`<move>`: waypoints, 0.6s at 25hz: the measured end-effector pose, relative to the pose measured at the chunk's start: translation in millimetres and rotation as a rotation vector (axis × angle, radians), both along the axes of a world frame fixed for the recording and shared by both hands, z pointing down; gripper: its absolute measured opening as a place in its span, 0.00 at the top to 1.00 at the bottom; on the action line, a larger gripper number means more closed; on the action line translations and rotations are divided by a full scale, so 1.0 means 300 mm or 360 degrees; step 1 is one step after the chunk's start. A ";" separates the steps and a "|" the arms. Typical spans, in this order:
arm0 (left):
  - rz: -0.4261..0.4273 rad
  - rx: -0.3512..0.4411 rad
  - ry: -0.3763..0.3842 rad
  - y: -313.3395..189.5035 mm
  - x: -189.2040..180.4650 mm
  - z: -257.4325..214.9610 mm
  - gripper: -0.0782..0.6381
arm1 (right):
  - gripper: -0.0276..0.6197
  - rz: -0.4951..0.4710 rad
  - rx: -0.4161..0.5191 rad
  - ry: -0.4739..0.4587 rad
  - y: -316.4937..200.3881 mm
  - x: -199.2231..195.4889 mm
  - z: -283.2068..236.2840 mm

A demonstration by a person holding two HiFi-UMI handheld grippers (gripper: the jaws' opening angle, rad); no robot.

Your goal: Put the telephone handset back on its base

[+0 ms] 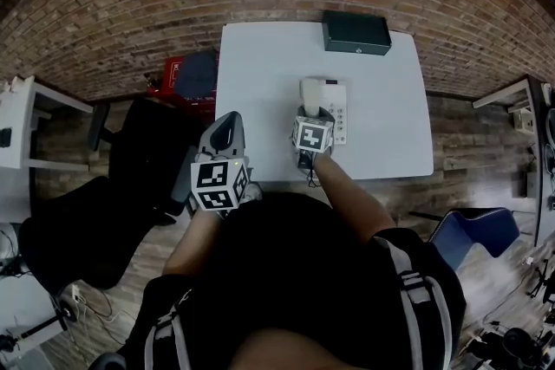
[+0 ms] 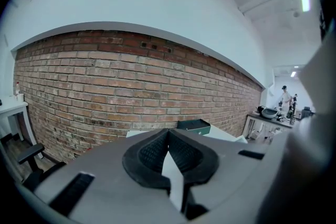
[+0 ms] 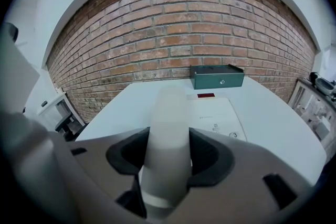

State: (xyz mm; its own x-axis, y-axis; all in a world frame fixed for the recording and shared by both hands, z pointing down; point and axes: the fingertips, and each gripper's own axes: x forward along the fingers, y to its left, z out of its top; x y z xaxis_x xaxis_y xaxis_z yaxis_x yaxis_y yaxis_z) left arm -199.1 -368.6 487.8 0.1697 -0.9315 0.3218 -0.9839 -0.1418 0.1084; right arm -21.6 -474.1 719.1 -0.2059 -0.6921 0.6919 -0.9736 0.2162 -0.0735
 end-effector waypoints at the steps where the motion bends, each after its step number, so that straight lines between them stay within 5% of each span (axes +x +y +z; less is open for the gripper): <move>1: -0.0004 -0.0001 -0.0001 0.002 -0.002 0.000 0.89 | 0.64 -0.0003 0.0015 0.0023 -0.007 0.002 0.002; 15: -0.0019 -0.0004 -0.0008 0.029 -0.013 -0.001 0.89 | 0.64 0.0013 -0.0041 0.0046 0.016 -0.031 0.019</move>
State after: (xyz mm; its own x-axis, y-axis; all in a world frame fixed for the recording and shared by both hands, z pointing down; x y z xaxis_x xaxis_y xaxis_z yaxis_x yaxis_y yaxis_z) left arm -202.9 -359.9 487.6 0.1570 -0.9326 0.3251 -0.9861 -0.1298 0.1039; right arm -30.9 -469.3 724.8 -0.1800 -0.6753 0.7152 -0.9771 0.2069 -0.0506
